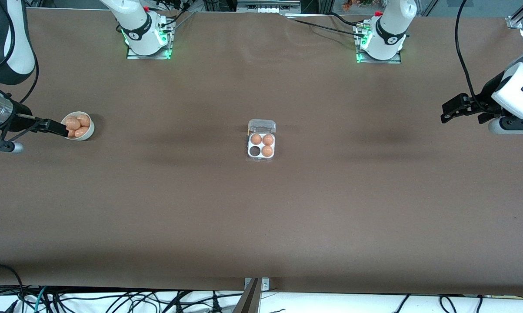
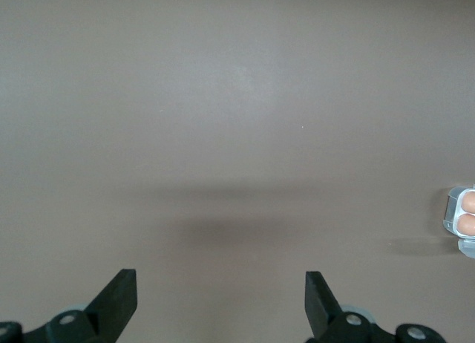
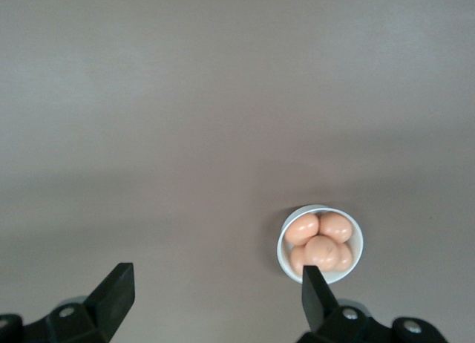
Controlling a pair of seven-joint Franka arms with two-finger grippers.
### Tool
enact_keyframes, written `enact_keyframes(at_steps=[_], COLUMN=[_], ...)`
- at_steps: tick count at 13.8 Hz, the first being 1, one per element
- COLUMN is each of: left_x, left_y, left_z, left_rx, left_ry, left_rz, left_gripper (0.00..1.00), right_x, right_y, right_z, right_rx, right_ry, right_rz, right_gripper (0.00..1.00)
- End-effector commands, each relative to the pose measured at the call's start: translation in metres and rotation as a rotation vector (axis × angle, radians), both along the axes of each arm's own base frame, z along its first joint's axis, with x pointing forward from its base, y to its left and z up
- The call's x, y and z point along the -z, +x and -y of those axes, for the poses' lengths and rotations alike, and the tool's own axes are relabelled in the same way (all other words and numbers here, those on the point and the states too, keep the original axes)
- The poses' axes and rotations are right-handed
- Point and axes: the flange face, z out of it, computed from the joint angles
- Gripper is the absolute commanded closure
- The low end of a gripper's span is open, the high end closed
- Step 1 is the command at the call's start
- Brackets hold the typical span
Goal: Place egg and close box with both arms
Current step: 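Move the right gripper over the white egg bowl and lower it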
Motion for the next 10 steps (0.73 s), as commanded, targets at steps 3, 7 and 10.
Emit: enact_keyframes(at_steps=[3, 7, 10], left_x=[-0.005, -0.005, -0.003], left_y=[0.002, 0.002, 0.003], left_z=[0.002, 0.002, 0.003], left_rx=[-0.007, -0.005, -0.005], left_ry=[-0.020, -0.020, -0.020], left_rz=[-0.006, -0.006, -0.011], left_gripper=[0.00, 0.00, 0.00], right_x=[0.047, 0.102, 0.135], right_y=[-0.055, -0.088, -0.103], right_z=[0.028, 0.045, 0.064], right_rx=[-0.032, -0.057, -0.074], right_ry=[0.000, -0.018, -0.032], right_rz=[0.092, 0.148, 0.139], right_gripper=[0.00, 0.00, 0.00])
